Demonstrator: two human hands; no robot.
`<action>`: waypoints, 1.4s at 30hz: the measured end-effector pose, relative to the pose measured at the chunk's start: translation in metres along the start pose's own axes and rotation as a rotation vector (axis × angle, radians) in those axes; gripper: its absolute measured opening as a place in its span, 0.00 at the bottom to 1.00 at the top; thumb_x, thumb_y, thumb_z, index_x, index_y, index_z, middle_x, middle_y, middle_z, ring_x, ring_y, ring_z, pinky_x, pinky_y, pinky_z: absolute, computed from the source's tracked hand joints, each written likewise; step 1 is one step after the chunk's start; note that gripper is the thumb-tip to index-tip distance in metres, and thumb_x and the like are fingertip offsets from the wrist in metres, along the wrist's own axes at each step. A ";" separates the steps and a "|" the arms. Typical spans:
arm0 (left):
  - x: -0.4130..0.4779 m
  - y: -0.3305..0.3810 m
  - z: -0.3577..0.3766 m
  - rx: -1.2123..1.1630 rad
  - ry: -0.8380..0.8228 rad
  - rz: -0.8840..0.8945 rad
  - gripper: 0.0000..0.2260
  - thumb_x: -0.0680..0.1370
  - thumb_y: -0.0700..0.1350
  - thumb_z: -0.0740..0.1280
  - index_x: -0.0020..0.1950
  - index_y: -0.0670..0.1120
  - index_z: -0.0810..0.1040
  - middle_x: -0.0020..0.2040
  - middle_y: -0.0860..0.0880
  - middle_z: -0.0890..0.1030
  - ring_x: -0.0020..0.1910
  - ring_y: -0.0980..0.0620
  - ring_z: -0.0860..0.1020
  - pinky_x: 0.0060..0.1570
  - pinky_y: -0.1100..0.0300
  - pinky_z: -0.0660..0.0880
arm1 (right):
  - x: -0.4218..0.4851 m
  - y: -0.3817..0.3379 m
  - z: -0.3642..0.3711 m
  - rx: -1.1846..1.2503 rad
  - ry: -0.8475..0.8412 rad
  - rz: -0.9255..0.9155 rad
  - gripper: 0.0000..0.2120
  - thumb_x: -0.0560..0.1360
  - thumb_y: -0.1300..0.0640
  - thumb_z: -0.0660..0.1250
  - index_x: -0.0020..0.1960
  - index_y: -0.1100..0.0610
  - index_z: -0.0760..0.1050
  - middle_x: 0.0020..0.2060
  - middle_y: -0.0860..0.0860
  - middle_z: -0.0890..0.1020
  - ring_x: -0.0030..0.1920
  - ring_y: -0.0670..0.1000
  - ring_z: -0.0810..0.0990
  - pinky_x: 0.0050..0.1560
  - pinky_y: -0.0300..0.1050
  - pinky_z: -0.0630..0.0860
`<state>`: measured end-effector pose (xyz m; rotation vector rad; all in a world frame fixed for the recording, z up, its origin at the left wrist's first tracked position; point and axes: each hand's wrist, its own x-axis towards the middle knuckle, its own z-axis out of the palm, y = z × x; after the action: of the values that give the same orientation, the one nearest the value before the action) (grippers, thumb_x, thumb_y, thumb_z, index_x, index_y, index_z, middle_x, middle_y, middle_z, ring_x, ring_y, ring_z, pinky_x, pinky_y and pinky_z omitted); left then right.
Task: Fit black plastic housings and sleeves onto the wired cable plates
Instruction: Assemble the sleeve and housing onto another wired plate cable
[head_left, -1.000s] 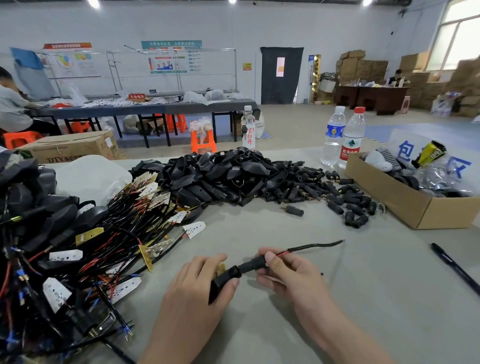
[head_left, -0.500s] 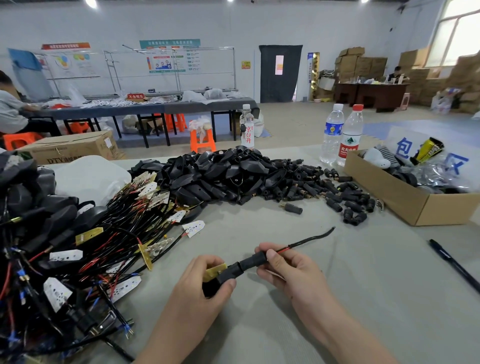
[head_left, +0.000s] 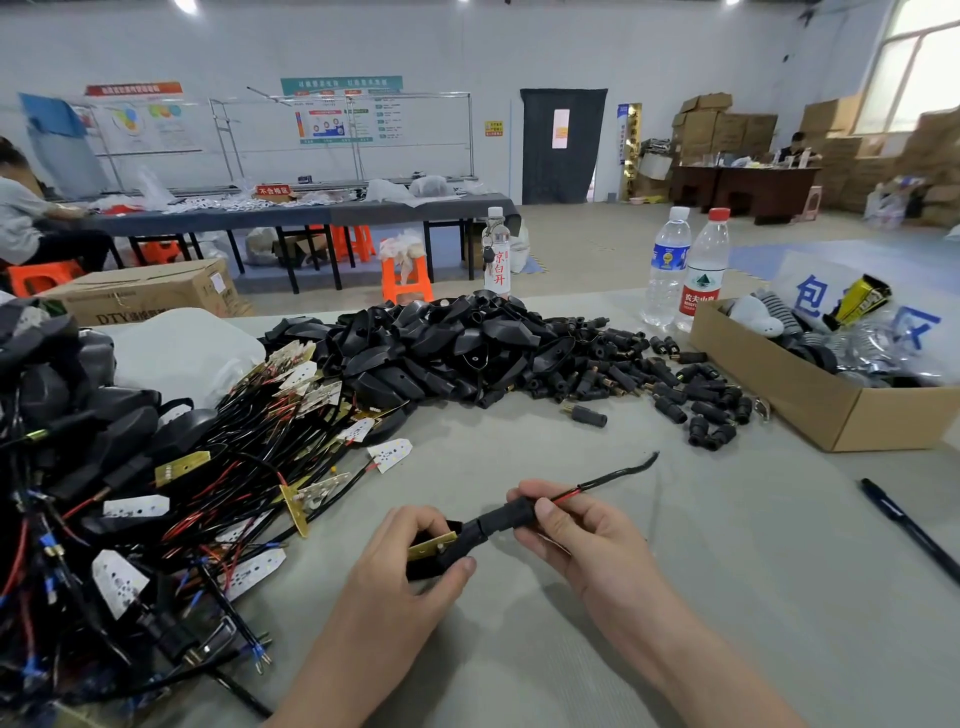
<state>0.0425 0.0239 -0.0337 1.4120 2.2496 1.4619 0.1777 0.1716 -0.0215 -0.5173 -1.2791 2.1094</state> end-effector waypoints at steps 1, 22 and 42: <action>0.000 0.000 0.000 -0.003 0.003 0.005 0.14 0.73 0.43 0.75 0.49 0.57 0.73 0.50 0.55 0.78 0.51 0.53 0.78 0.49 0.68 0.70 | 0.000 0.000 0.000 -0.001 -0.003 -0.001 0.10 0.80 0.66 0.62 0.54 0.61 0.82 0.53 0.56 0.86 0.57 0.52 0.84 0.51 0.38 0.80; -0.001 0.010 0.003 0.067 0.130 0.103 0.16 0.71 0.39 0.77 0.49 0.54 0.74 0.55 0.60 0.75 0.55 0.54 0.76 0.56 0.65 0.70 | -0.005 -0.005 0.010 -0.144 0.126 -0.099 0.05 0.76 0.60 0.69 0.49 0.59 0.83 0.40 0.54 0.86 0.40 0.50 0.85 0.41 0.37 0.81; -0.003 0.012 0.004 0.114 0.141 0.245 0.20 0.71 0.48 0.75 0.60 0.57 0.72 0.58 0.58 0.74 0.58 0.57 0.76 0.57 0.71 0.68 | -0.008 -0.005 0.013 -0.195 0.089 -0.011 0.12 0.74 0.55 0.71 0.46 0.65 0.79 0.35 0.56 0.84 0.35 0.51 0.83 0.37 0.39 0.80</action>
<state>0.0542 0.0257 -0.0276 1.7232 2.3460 1.5702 0.1773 0.1589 -0.0106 -0.6777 -1.4398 1.9404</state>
